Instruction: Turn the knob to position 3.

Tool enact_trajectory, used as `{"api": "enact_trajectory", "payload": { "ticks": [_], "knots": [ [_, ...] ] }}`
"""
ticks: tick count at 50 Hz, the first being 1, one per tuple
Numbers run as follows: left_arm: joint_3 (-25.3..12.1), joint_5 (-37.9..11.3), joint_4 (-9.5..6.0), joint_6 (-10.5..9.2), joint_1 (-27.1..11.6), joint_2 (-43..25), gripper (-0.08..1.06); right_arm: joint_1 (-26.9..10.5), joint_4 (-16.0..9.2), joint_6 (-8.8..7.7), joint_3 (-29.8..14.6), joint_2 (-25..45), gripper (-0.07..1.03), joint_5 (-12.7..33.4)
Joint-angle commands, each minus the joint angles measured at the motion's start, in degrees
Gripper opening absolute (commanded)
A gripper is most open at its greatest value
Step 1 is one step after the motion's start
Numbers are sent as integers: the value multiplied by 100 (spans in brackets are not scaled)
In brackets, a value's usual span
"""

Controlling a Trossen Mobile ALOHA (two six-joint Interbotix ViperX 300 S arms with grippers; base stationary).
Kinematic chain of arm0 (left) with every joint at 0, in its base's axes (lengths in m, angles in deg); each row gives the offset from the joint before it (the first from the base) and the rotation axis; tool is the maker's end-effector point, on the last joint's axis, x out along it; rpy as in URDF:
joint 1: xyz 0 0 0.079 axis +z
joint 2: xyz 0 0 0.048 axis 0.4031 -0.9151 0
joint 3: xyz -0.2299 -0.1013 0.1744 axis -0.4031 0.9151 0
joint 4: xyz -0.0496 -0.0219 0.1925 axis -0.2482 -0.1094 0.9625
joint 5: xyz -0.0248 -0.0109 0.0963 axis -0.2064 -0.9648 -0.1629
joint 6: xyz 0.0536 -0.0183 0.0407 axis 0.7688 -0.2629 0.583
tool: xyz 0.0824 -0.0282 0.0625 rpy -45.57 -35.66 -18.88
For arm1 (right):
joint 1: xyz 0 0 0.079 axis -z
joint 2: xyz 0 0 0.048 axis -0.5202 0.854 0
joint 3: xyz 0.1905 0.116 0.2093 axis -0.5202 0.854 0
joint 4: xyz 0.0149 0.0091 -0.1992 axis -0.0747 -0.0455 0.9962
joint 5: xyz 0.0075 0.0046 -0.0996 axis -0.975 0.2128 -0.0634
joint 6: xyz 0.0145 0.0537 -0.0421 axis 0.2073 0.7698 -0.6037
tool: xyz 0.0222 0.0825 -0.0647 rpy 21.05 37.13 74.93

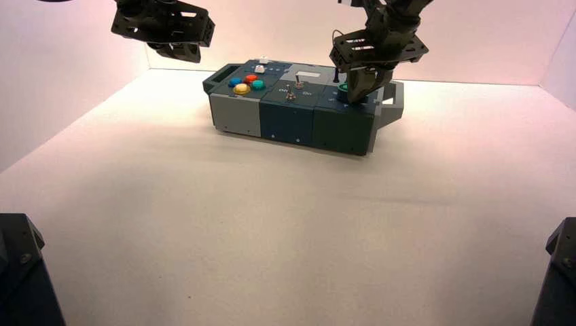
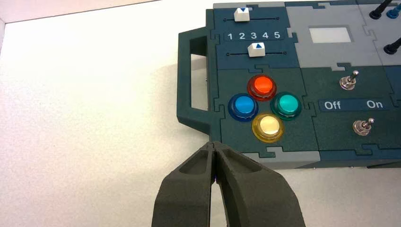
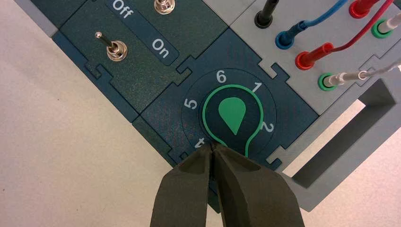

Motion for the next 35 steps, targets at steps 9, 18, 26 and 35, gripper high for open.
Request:
{"api": "enact_trajectory", "payload": {
  "ticks": [9, 18, 26, 35],
  "knots": [
    [-70, 35, 9, 26, 9, 167, -3, -44, -70, -9, -114, -255, -2, 44],
    [-70, 35, 9, 26, 9, 158, -3, -141, -132, 0, -141, -264, -2, 44],
    [-79, 35, 0, 26, 9, 167, -3, -281, -158, 0, -229, -264, -2, 44],
    [-70, 44, 0, 26, 9, 167, -3, -290, -158, 0, -281, -334, -2, 97]
  ]
}}
